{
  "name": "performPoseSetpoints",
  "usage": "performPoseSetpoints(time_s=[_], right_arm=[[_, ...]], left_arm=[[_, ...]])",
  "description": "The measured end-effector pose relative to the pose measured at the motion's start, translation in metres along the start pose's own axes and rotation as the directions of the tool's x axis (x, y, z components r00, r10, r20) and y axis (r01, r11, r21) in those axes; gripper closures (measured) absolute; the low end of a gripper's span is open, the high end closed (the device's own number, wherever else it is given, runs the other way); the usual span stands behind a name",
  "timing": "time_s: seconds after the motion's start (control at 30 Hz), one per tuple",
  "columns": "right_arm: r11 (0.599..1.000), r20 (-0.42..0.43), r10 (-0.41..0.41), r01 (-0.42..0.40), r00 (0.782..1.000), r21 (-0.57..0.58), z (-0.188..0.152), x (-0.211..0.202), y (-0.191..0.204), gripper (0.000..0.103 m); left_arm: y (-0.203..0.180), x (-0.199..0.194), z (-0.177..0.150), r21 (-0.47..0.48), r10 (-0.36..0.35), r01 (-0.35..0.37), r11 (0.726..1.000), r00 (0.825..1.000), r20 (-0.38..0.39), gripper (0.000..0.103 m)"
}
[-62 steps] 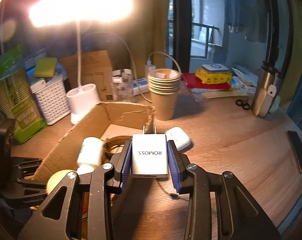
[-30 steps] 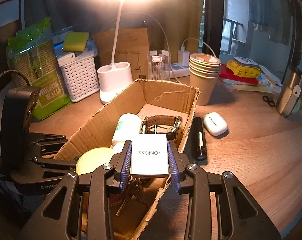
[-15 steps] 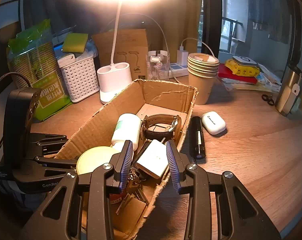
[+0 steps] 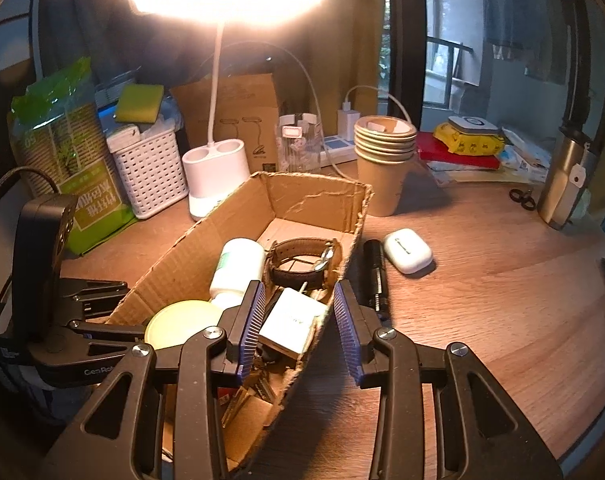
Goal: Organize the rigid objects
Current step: 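Lower the charger into the box and open the right tool, then move the right tool to the black flashlight and close on it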
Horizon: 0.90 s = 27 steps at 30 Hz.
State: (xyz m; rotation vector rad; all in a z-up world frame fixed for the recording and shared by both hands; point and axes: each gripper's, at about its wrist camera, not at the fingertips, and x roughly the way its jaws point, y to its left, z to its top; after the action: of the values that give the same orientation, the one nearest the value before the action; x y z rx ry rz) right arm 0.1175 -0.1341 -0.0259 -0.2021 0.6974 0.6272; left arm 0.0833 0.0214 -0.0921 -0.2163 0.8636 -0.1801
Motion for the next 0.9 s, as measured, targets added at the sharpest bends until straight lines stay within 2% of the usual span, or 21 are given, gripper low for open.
performPoseSetpoints(time_s=[0.23,0.37,0.9], right_arm=[[0.999,0.006,-0.025,0.025,1.0,0.032,-0.001,-0.004,-0.014,0.063],[0.998,0.005,-0.039,0.038,0.999,0.047,-0.002,-0.004,-0.02,0.058],[0.99,-0.038,-0.109,0.112,0.993,0.084,-0.011,0.008,-0.044,0.057]], left_arm=[[0.0,0.0,0.0,0.0,0.0,0.0,1.0,1.0,0.0,0.074],[0.0,0.0,0.0,0.0,0.0,0.0,1.0,1.0,0.0,0.074],[0.0,0.0,0.0,0.0,0.0,0.0,1.0,1.0,0.0,0.074]])
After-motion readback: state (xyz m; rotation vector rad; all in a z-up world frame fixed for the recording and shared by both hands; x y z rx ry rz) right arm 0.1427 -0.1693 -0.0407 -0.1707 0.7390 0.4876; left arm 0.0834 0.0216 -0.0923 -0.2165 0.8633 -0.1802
